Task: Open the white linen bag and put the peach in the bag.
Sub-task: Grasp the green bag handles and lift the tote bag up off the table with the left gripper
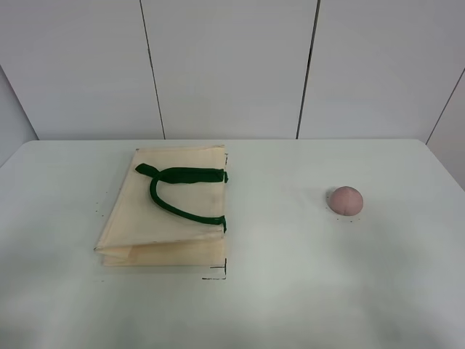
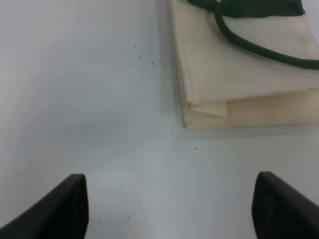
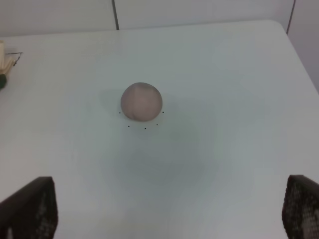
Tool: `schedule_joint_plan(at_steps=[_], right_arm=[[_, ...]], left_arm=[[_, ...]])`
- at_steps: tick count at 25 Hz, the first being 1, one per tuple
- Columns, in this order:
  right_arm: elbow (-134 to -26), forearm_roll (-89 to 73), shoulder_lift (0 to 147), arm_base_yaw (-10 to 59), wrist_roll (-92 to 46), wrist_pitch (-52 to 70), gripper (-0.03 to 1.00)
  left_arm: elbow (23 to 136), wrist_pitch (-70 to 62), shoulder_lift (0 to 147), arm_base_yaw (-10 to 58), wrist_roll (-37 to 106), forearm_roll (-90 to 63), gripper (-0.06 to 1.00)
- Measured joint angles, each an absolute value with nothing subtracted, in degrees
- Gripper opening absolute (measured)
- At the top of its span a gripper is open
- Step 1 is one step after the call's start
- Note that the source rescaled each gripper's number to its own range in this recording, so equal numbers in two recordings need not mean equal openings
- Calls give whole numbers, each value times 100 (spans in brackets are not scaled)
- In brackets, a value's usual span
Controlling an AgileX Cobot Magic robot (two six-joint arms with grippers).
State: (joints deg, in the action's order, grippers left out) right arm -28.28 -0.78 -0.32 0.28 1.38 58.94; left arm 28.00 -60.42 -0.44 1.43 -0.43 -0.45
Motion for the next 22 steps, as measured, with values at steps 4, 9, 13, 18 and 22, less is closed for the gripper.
schedule_joint_plan(at_steps=[4,9,13,18,22], right_arm=[[-2828,-78,-32,28,138,5894,100],[-2828,-78,-32,28,138,5894,100],[-2828,-78,-32,28,138,5894,100],[-2828,-78,-32,28,138,5894,100],[-2828,-78,-32,28,138,5894,100]], left_arm=[[2800,-6042,-44,143,-43,-45,100],[2806,-6042,-44,143,-43,-45,100],[3061,-6078,426,143,-43,-49,100],[3821,-6079,2204,143,-43,-49,100],[4541,-6023,3972,143,-43,-49,100]])
